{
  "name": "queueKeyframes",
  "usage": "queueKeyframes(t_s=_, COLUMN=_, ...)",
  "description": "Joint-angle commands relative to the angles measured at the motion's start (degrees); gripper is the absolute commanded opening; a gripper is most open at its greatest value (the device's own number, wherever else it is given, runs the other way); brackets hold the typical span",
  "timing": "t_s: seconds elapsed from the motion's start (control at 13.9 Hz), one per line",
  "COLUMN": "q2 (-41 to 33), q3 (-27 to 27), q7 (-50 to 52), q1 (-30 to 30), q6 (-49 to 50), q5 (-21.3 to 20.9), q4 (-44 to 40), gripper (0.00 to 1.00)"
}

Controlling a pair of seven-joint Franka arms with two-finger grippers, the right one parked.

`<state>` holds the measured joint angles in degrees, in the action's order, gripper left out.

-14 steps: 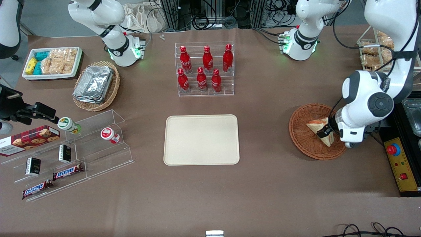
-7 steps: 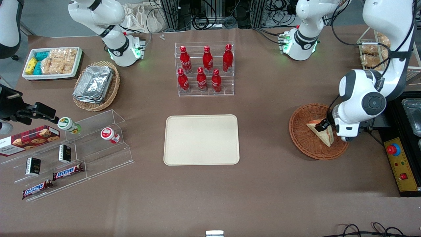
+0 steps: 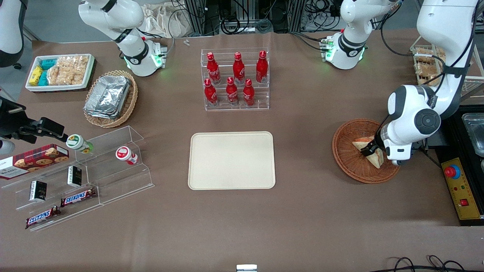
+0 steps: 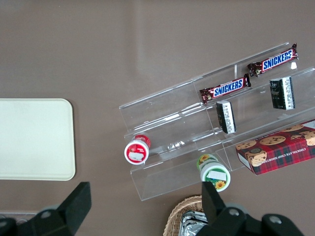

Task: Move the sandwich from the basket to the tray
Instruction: 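Lower the open left gripper around the wrapped sandwich in the basket, then close the left gripper on the sandwich and lift it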

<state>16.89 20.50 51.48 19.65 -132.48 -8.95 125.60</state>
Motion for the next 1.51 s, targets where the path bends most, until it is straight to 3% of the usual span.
queueKeyframes(t_s=0.0, q2=1.38, q3=0.16, q7=7.46, q1=0.21, q6=-4.35, q5=-1.07, q4=0.44, gripper=0.8)
queueKeyframes(t_s=0.14, q2=3.13, q3=0.16, q7=15.29, q1=-0.14, q6=-5.77, q5=-1.33, q4=-1.48, gripper=0.44)
queueKeyframes(t_s=0.29, q2=3.67, q3=0.33, q7=16.64, q1=-0.49, q6=-5.59, q5=-1.59, q4=-2.64, gripper=0.0)
queueKeyframes(t_s=0.58, q2=2.1, q3=0.59, q7=15.5, q1=-0.75, q6=-0.71, q5=-1.68, q4=-5.7, gripper=0.0)
queueKeyframes(t_s=0.79, q2=2.79, q3=0.77, q7=14.88, q1=-4.0, q6=20.88, q5=-1.33, q4=-21.48, gripper=0.0)
queueKeyframes(t_s=0.94, q2=3.41, q3=1.55, q7=9.38, q1=-4.27, q6=29.0, q5=-0.46, q4=-30.2, gripper=0.0)
queueKeyframes(t_s=1.08, q2=3.5, q3=4.01, q7=0.51, q1=-4.27, q6=34.28, q5=-0.19, q4=-36.36, gripper=0.0)
queueKeyframes(t_s=1.23, q2=3.58, q3=6.38, q7=-7.41, q1=-4.27, q6=36.07, q5=4.09, q4=-42.17, gripper=0.0)
queueKeyframes(t_s=1.44, q2=5.86, q3=13.93, q7=-8.94, q1=-4.36, q6=35.63, q5=5.0, q4=-44.91, gripper=0.0)
